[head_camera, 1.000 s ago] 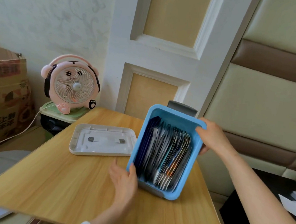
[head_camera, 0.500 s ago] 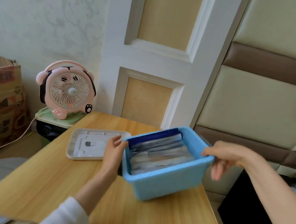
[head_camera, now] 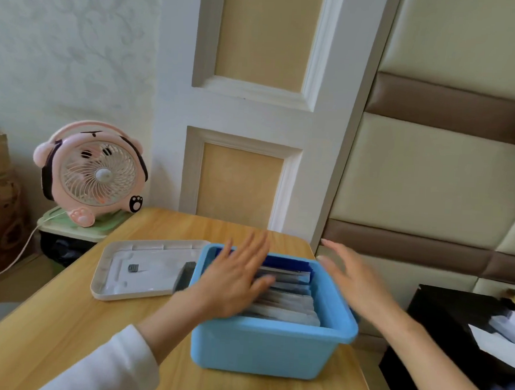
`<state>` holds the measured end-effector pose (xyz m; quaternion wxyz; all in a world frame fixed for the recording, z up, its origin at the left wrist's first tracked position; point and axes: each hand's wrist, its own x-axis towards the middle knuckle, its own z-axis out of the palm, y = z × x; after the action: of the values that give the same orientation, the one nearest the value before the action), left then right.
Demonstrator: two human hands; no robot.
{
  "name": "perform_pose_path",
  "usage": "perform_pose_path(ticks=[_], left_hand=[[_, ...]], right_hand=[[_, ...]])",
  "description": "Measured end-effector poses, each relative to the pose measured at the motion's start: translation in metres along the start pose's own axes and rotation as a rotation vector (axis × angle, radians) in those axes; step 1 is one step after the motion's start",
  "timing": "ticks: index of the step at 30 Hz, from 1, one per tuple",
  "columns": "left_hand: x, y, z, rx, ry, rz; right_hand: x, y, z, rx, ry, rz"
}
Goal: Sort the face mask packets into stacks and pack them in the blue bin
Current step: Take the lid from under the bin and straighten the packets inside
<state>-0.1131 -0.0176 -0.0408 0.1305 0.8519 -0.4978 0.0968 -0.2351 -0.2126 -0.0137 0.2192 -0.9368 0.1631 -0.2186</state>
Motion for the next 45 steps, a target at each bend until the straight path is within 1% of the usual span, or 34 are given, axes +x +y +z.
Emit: perform_pose_path(ticks=[1,2,3,4,5,7,8,9,10,12,13,15,17,18,20,22,24,27,35,45], left_hand=[[0.0,0.001,0.004,0.033,-0.173,-0.046],[-0.001,0.002,0.005,0.037,-0.3,-0.086],[0.0,0.002,0.005,0.03,-0.351,-0.106],[0.001,0.003,0.003,0.01,-0.349,-0.118],[0.003,0.003,0.003,-0.031,-0.295,-0.136],[0.004,0.003,0.003,-0.085,-0.05,-0.176],[0.004,0.002,0.004,-0.052,0.058,-0.17],[0.003,0.001,0.005,-0.008,0.087,-0.141],[0.001,0.0,0.008,0.022,0.019,-0.11],[-0.004,-0.002,0.012,0.026,-0.159,-0.093],[-0.005,-0.004,0.014,0.029,-0.19,-0.088],[-0.005,-0.005,0.014,0.025,-0.195,-0.087],[-0.005,-0.004,0.013,0.027,-0.185,-0.085],[-0.004,-0.004,0.013,0.026,-0.187,-0.088],[-0.004,-0.001,0.012,0.018,-0.198,-0.102],[-0.003,-0.001,0.011,0.012,-0.199,-0.12],[-0.003,0.0,0.011,0.012,-0.203,-0.137],[-0.003,0.0,0.01,0.016,-0.216,-0.146],[-0.003,0.007,0.005,0.074,-0.248,-0.158],[-0.002,0.005,0.009,0.051,-0.214,-0.16]], right_hand=[[0.0,-0.003,0.01,0.033,-0.1,-0.067],[0.0,-0.004,0.02,0.011,-0.19,-0.118],[0.002,-0.002,0.029,-0.038,-0.244,-0.152],[0.003,0.001,0.035,-0.073,-0.273,-0.161],[0.005,0.003,0.038,-0.08,-0.287,-0.15],[0.007,0.005,0.039,-0.031,-0.286,-0.12],[0.006,0.006,0.039,0.004,-0.274,-0.106],[0.005,0.005,0.039,0.051,-0.251,-0.097],[0.004,0.005,0.039,0.107,-0.216,-0.085],[0.001,0.007,0.039,0.175,-0.094,-0.058],[0.0,0.009,0.038,0.227,-0.019,-0.036],[-0.002,0.011,0.037,0.36,0.094,0.016],[-0.003,0.014,0.034,0.359,0.135,0.037],[-0.003,0.018,0.033,0.298,0.125,0.027],[-0.001,0.023,0.031,0.205,0.03,0.029],[0.001,0.024,0.029,0.163,-0.082,0.046],[0.005,0.024,0.03,0.119,-0.13,0.042],[0.009,0.024,0.03,0.104,-0.129,0.021],[0.017,0.023,0.024,0.136,-0.176,0.035],[0.015,0.022,0.028,0.118,-0.136,0.038]])
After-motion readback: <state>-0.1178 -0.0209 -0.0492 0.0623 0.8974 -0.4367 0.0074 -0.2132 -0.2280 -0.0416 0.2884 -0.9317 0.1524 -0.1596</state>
